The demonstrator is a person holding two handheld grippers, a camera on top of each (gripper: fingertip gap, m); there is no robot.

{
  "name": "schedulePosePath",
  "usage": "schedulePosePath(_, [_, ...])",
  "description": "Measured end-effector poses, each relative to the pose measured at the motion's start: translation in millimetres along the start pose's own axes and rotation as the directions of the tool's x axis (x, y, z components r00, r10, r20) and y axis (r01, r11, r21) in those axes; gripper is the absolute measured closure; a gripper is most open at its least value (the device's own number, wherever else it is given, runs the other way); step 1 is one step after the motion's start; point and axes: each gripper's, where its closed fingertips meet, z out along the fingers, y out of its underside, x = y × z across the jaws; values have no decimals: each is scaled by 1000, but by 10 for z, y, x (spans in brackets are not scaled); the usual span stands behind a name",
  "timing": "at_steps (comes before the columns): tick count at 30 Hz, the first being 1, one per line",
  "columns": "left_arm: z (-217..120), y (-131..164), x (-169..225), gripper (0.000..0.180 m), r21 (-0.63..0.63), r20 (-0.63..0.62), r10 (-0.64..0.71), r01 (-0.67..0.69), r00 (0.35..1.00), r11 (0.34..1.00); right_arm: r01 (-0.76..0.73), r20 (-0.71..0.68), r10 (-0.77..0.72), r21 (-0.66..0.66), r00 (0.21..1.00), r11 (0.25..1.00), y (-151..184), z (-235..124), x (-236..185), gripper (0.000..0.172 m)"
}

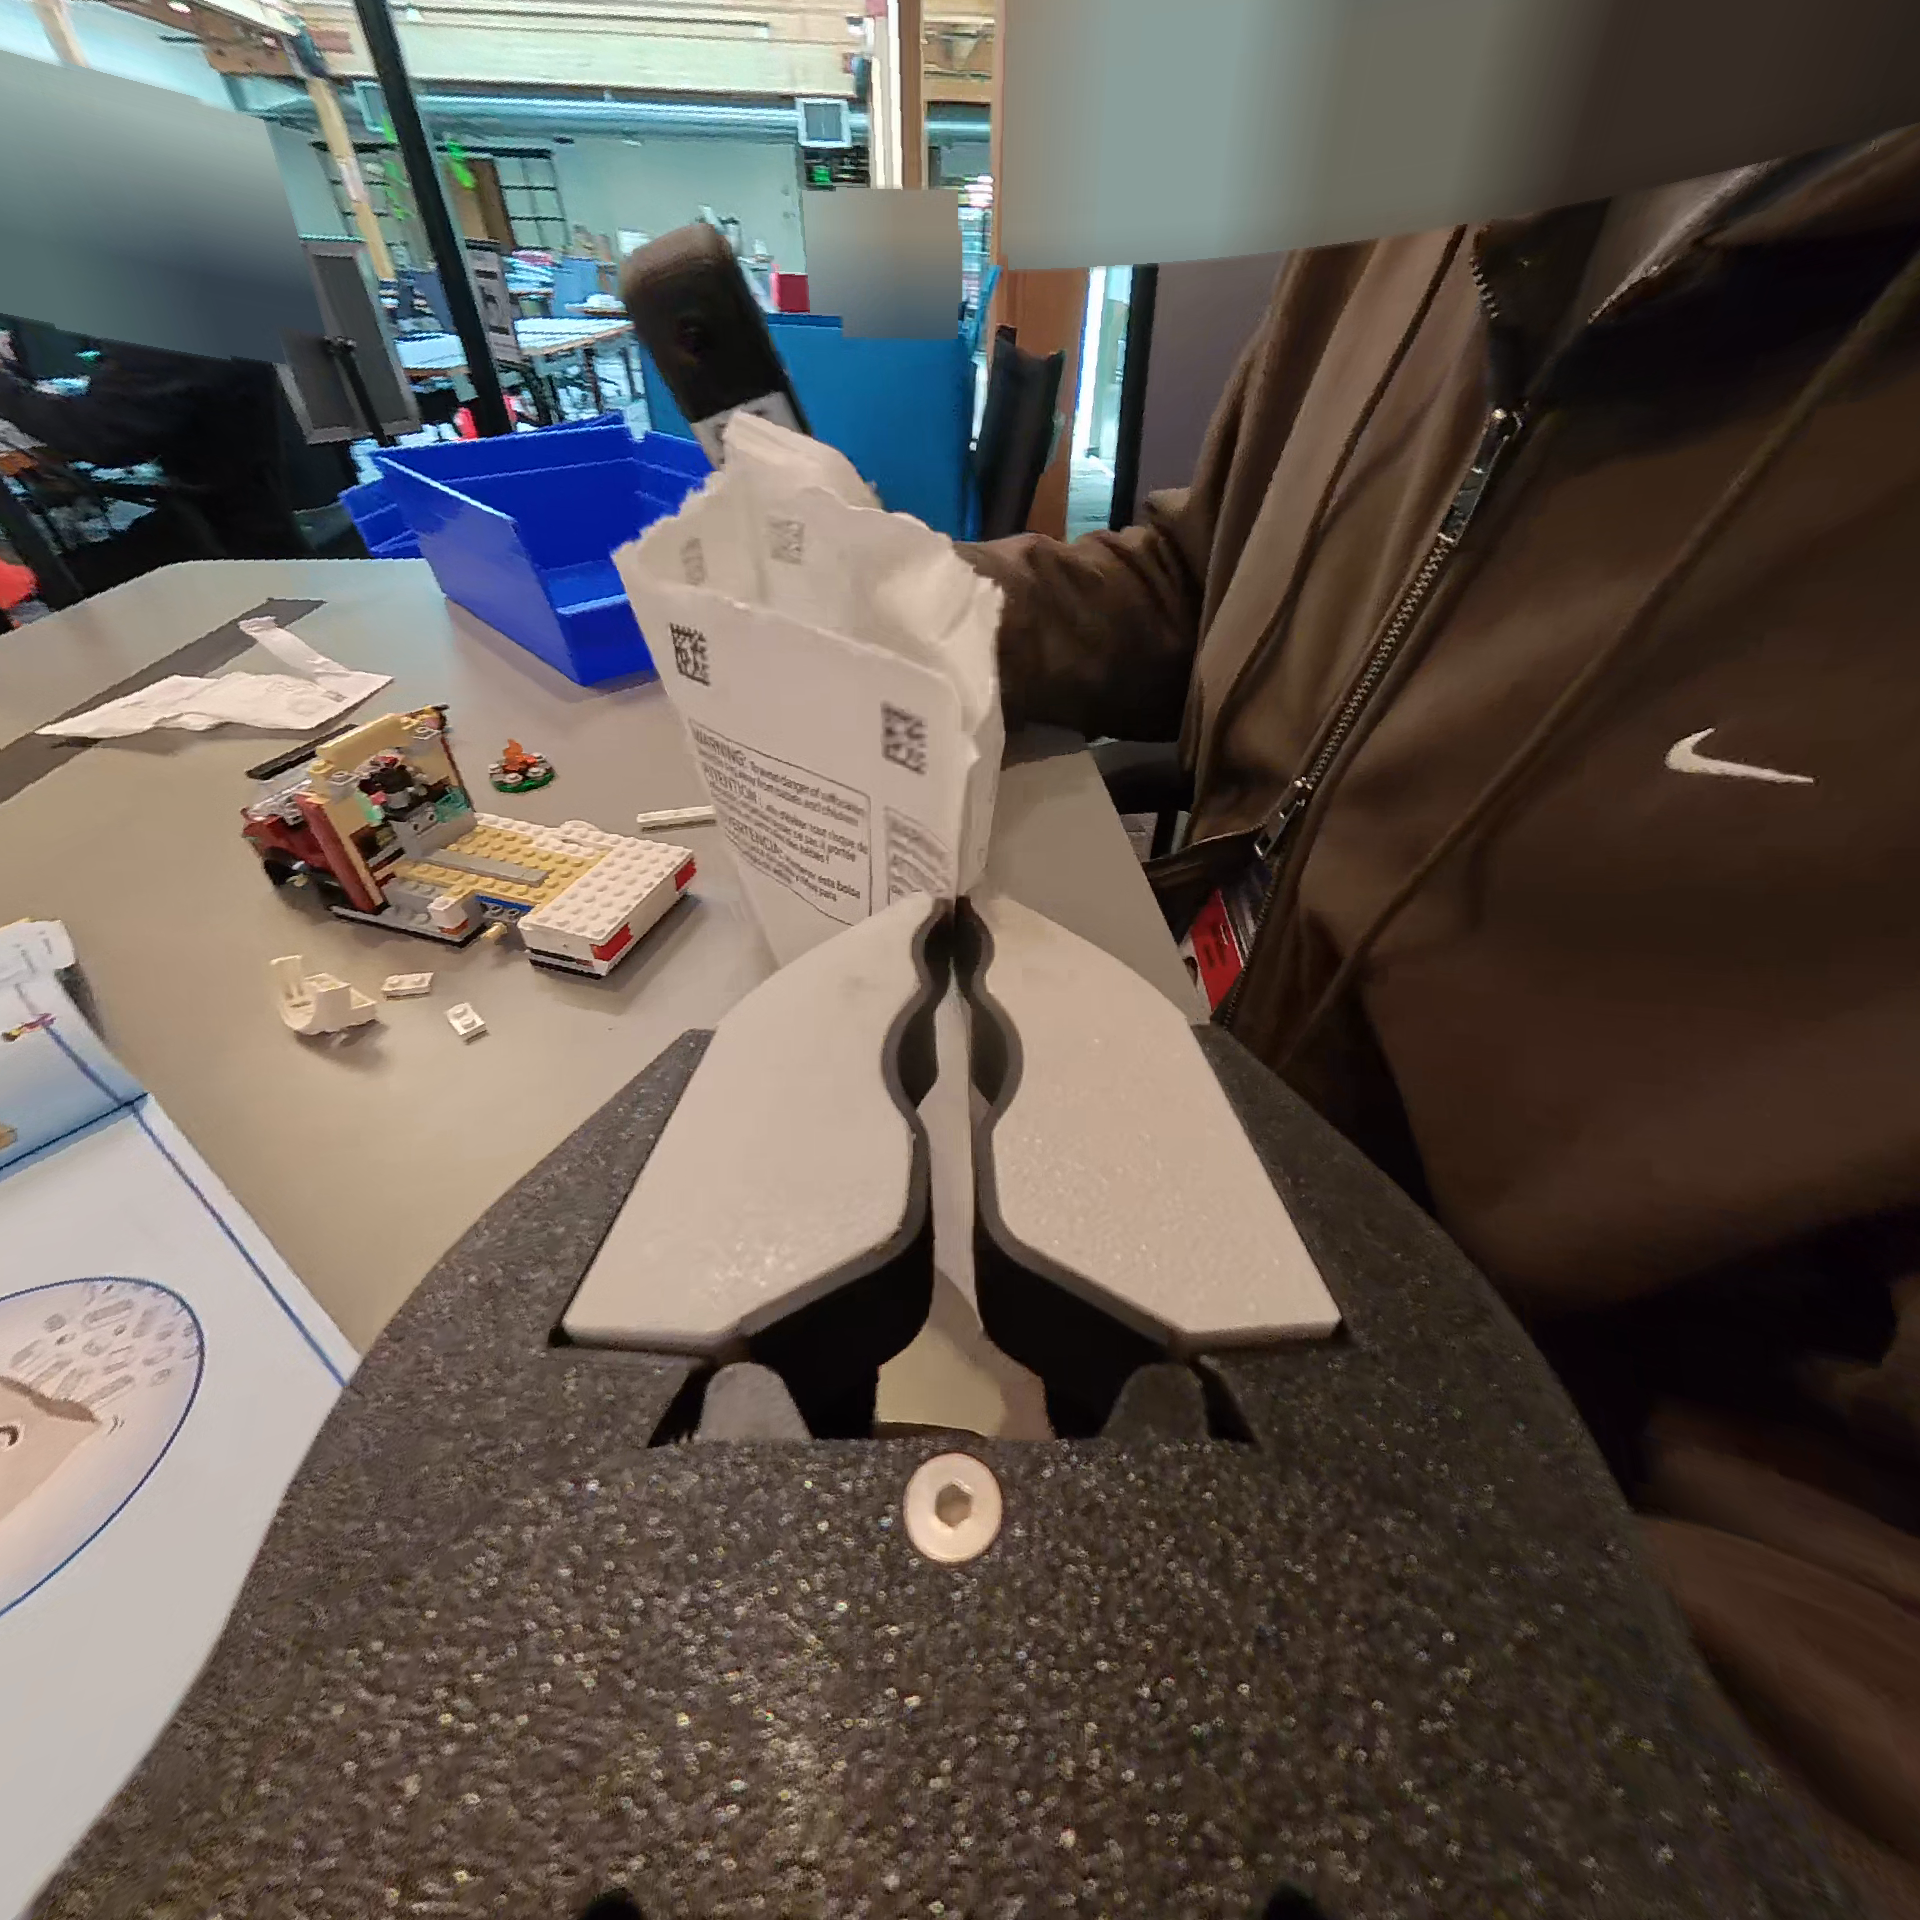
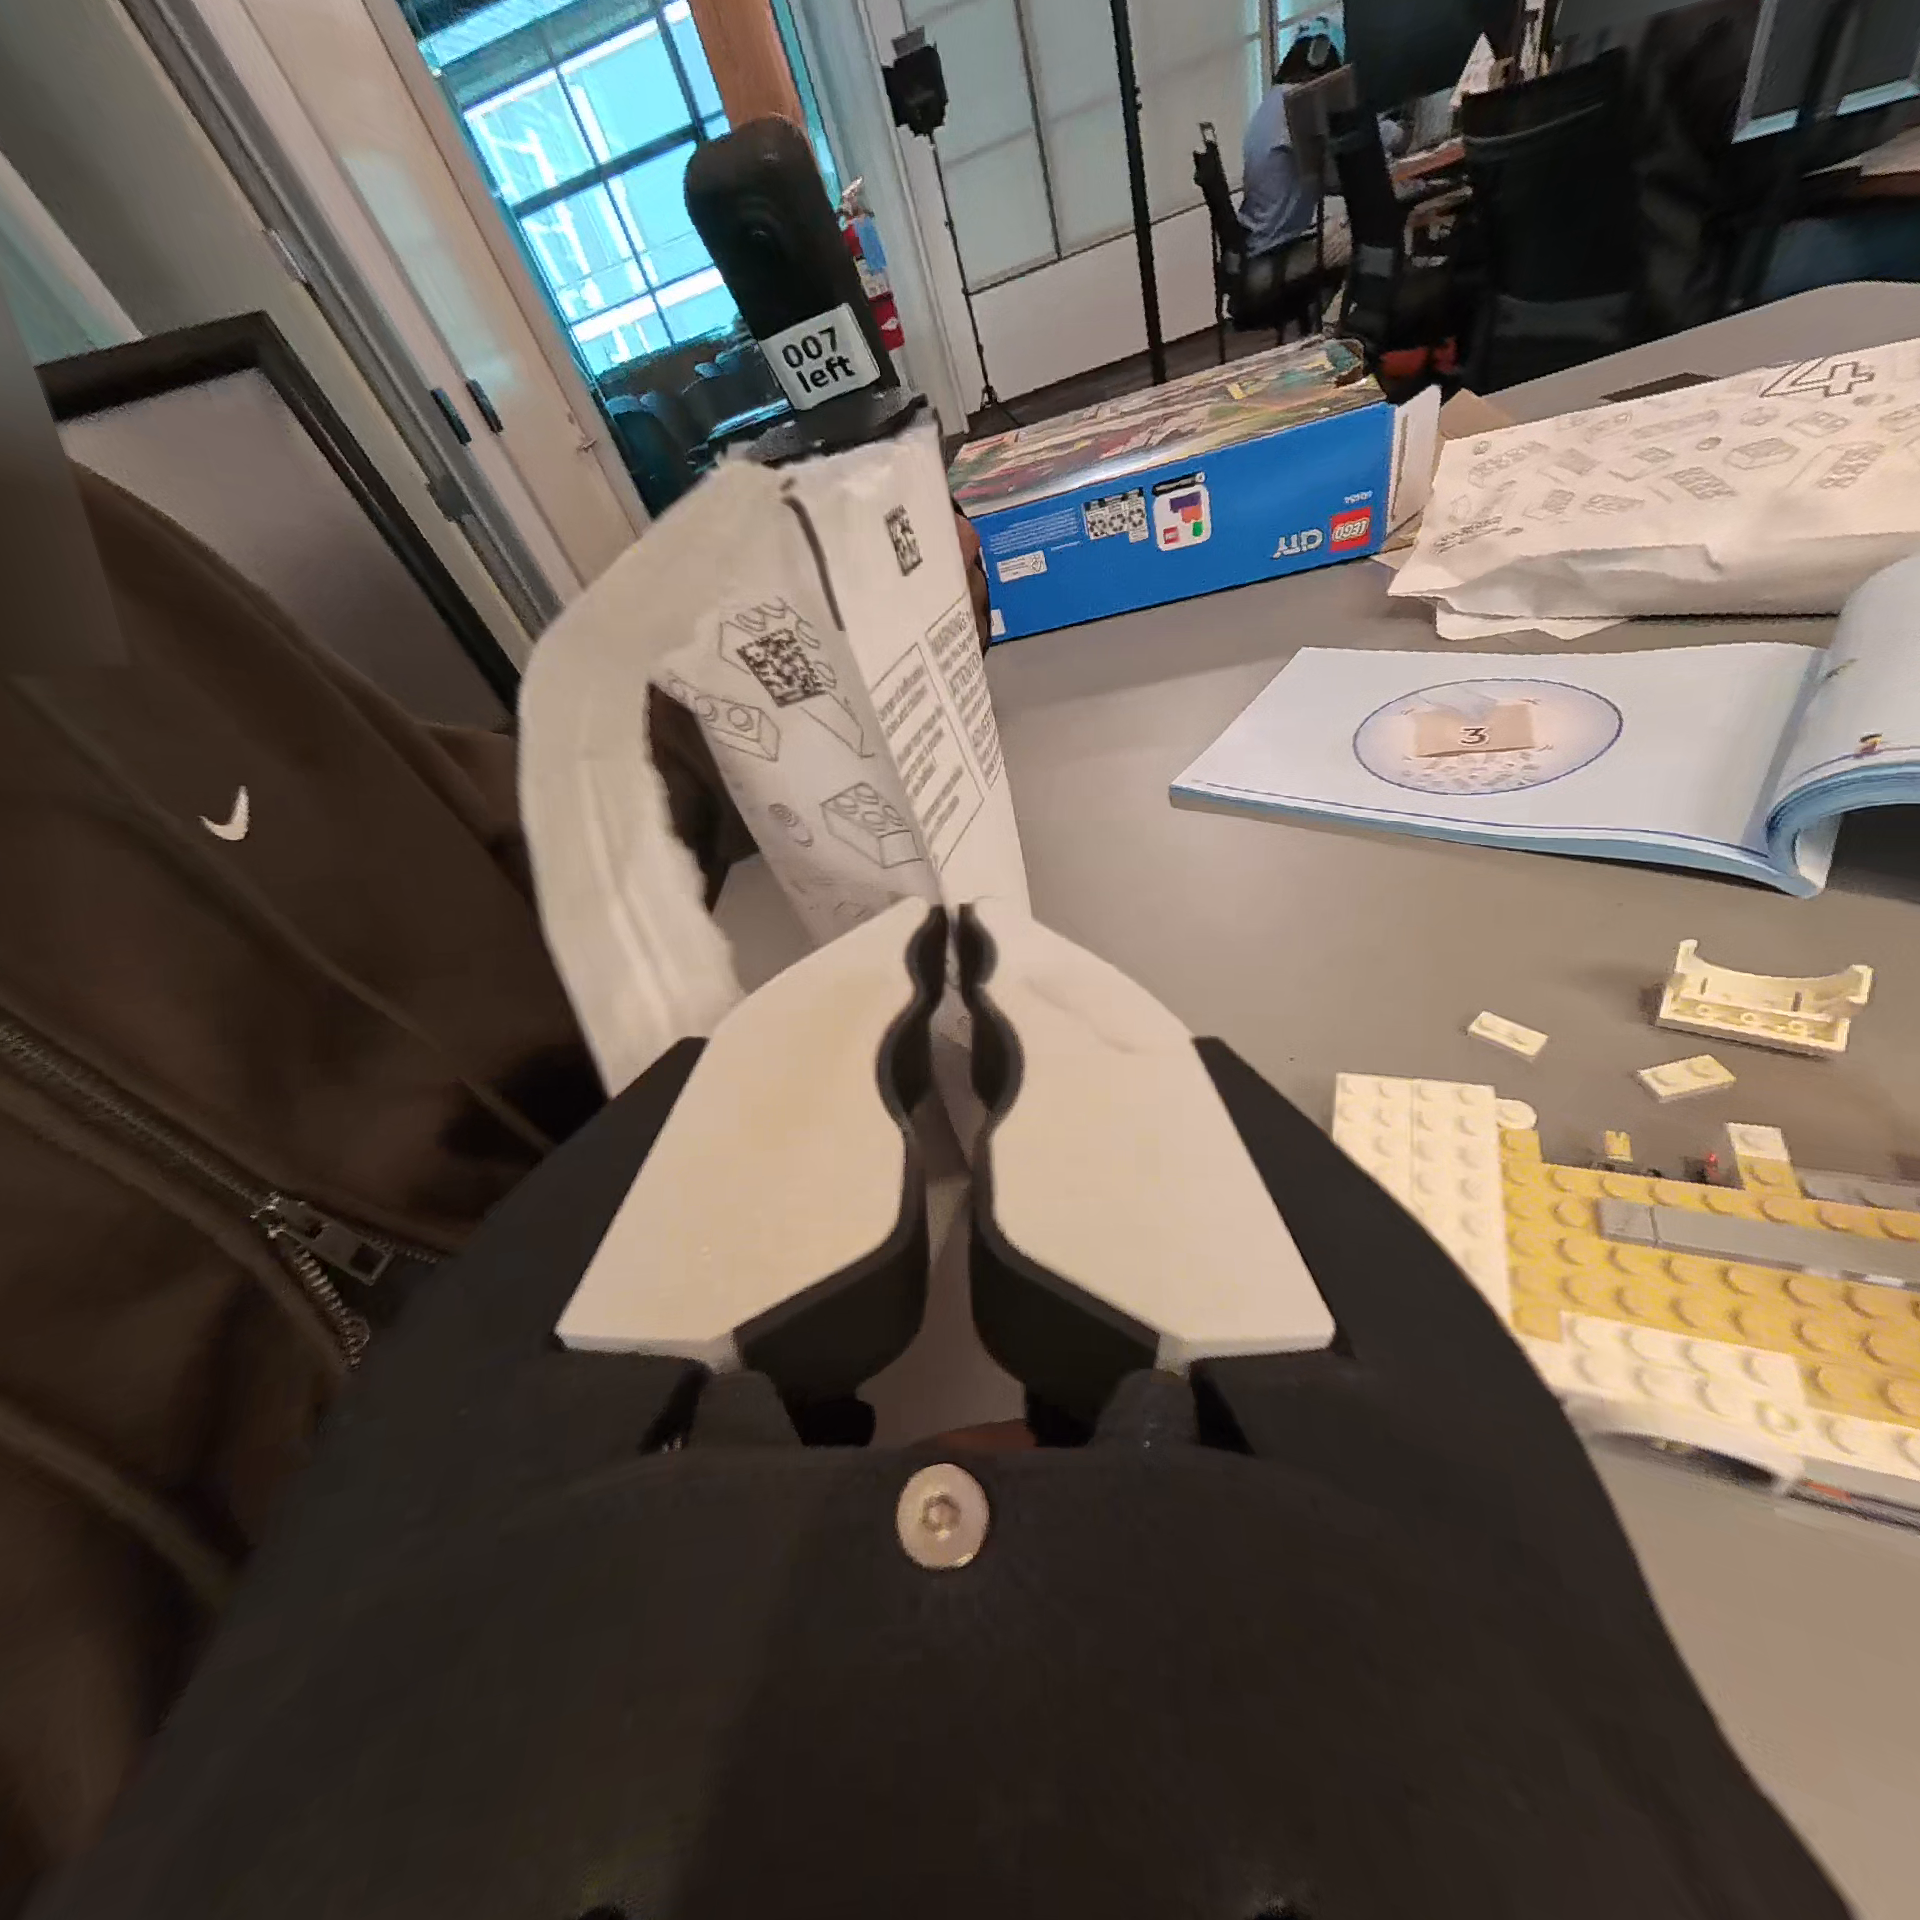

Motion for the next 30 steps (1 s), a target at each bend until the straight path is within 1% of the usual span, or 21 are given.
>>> schedulePosePath(1, [-3,4,-22,178,4,33,-10,10,999,1000,3,-17,-3,1,1000,1000,28,-24,-23,172])
schedulePosePath(2, [-4,12,-34,171,8,61,-22,22,998,1000,5,-34,-5,1,999,1000,66,-51,-47,172])
schedulePosePath(3, [-2,36,-49,161,3,88,-34,34,996,999,2,-48,-2,6,999,1000,96,-80,-71,172])
schedulePosePath(5, [24,138,-105,140,-41,155,-48,56,987,998,-13,-67,15,33,998,999,130,-140,-115,172])
schedulePosePath(7, [87,267,-144,125,-111,189,-58,80,980,991,-15,-71,19,57,997,998,136,-191,-160,172])
schedulePosePath(9, [174,332,-192,122,-149,208,-62,94,976,984,5,-79,0,59,997,998,148,-226,-183,172])
schedulePosePath(11, [267,332,-244,123,-152,213,-67,101,975,983,20,-76,-16,54,997,998,151,-250,-198,172])
schedulePosePath(12, [311,313,-266,131,-143,212,-64,96,975,985,23,-74,-19,52,997,998,151,-259,-200,172])
schedulePosePath(15, [439,195,-240,165,-82,171,-52,67,984,994,29,-78,-26,45,997,999,152,-297,-190,172])
schedulePosePath(17, [490,169,-227,180,-68,170,-48,60,984,996,16,-78,-12,52,997,999,148,-351,-192,172])
schedulePosePath(20, [554,136,-217,180,-16,191,-107,112,976,994,-87,-41,92,107,995,990,125,-479,-207,172])
schedulePosePath(22, [636,157,-158,180,6,175,-181,183,968,983,-194,-28,198,104,980,975,185,-543,-205,172])
schedulePosePath(25, [760,160,-7,180,46,115,-290,287,950,957,-331,7,332,102,943,938,254,-648,-253,172])
schedulePosePath(27, [829,152,78,180,63,89,-332,327,939,943,-371,24,371,88,928,924,289,-709,-316,172])
schedulePosePath(30, [931,138,199,180,58,69,-343,340,937,939,-359,25,358,62,933,931,327,-788,-412,172])
